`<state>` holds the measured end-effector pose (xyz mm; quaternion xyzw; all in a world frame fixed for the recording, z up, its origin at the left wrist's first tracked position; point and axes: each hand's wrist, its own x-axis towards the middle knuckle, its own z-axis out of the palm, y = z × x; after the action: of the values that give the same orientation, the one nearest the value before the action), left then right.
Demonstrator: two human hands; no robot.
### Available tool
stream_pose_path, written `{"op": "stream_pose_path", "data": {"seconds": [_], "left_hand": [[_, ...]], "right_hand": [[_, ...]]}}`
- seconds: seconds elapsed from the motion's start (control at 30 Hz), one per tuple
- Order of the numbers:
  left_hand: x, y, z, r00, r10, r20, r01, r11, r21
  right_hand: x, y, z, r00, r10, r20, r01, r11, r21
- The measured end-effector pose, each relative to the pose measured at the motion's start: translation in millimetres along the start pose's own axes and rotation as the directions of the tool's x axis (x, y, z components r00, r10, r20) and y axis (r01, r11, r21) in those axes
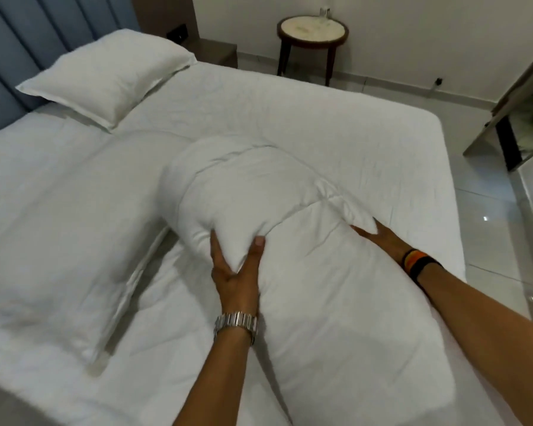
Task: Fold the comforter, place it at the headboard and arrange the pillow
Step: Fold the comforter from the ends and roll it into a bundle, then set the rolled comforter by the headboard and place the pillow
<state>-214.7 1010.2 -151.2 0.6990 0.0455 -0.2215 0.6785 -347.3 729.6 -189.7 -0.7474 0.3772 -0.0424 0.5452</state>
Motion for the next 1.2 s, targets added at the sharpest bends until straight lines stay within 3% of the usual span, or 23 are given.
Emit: {"op": "stream_pose_path", "data": {"seconds": [0.2,0.47,0.57,0.73,0.97,1.2], "left_hand": [[45.7,80.4,-73.2,0.966,0.113,0.232,-0.126,0.991,0.045],[147.5,191.4,-181.3,0.835,0.182,0.519,-0.291,0.947,0.136],[188.0,229.2,-225.7,0.813,0.206,0.545,-0.347,0.922,0.17],[250.2,281.3,-314.3,0.816,0.272,0.51,-0.42,0.885,0.2],[352.3,344.6,-422.0,0.82,0.259,0.511,-0.414,0.884,0.217],[545.1,420.8,-516.7,0.81,0.246,0.532,-0.437,0.858,0.27]], "right_hand": [[-76.3,-64.6,84.1,0.978,-0.009,-0.21,0.041,0.987,0.153],[-109.6,-166.0,211.7,0.885,0.047,-0.464,0.061,0.975,0.216],[-104.7,-211.1,264.6,0.877,0.055,-0.477,0.056,0.975,0.215],[-93.1,-297.1,367.2,0.869,-0.012,-0.495,0.169,0.947,0.273],[-52.8,-396.4,493.4,0.86,0.017,-0.51,0.242,0.867,0.436],[87.4,-504.6,642.2,0.835,0.029,-0.549,0.264,0.855,0.446]]}}
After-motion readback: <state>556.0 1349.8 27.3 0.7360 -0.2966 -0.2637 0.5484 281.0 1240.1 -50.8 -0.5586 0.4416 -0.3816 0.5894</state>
